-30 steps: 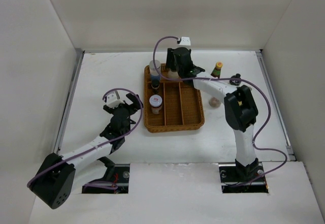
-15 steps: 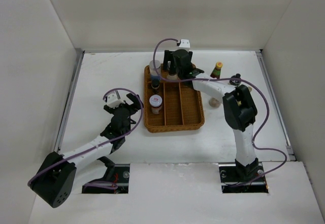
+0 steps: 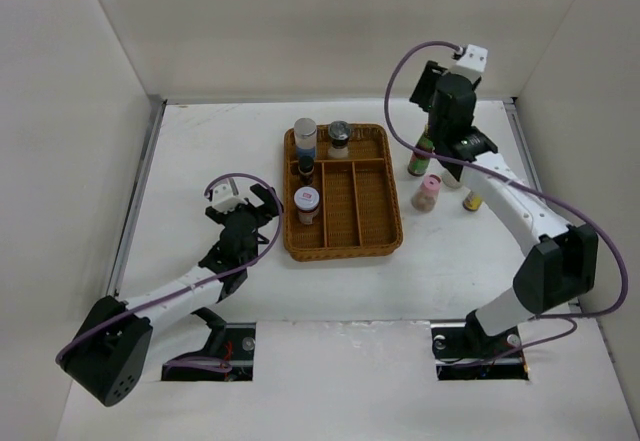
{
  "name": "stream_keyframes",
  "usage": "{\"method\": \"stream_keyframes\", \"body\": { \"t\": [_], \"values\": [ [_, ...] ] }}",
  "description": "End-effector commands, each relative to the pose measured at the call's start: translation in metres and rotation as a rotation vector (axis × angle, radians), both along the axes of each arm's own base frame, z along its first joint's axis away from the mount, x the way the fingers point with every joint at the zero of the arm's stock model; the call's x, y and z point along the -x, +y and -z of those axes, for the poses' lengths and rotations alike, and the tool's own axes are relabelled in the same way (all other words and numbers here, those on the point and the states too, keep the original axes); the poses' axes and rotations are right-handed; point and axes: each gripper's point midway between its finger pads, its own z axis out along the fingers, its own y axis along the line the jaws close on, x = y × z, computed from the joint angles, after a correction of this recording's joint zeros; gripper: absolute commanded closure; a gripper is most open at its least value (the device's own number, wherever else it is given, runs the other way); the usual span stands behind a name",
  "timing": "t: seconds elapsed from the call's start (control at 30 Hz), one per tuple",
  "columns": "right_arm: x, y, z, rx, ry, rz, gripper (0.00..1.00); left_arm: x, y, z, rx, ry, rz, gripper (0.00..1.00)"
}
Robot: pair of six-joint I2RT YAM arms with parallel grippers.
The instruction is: Organize the condiment bottles
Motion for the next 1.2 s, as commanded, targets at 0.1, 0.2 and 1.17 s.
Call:
{"method": "stream_keyframes", "body": {
  "t": [0.1, 0.2, 1.17],
  "values": [
    [0.000, -0.049, 0.088, 0.110, 0.228, 0.100, 0.15, -0.006, -0.003, -0.016, 0.047, -0.053, 0.002, 0.00],
    [-0.008, -0.044, 0.103, 0.099, 0.249, 0.052, 0.12, -0.006, -0.004, -0.016, 0.045, -0.051, 0.003, 0.00],
    [-0.010, -0.043, 0.034, 0.102, 0.050, 0.092, 0.68, -0.007, -0.006, -0.013, 0.040, -0.042, 0.005, 0.00]
  ]
}}
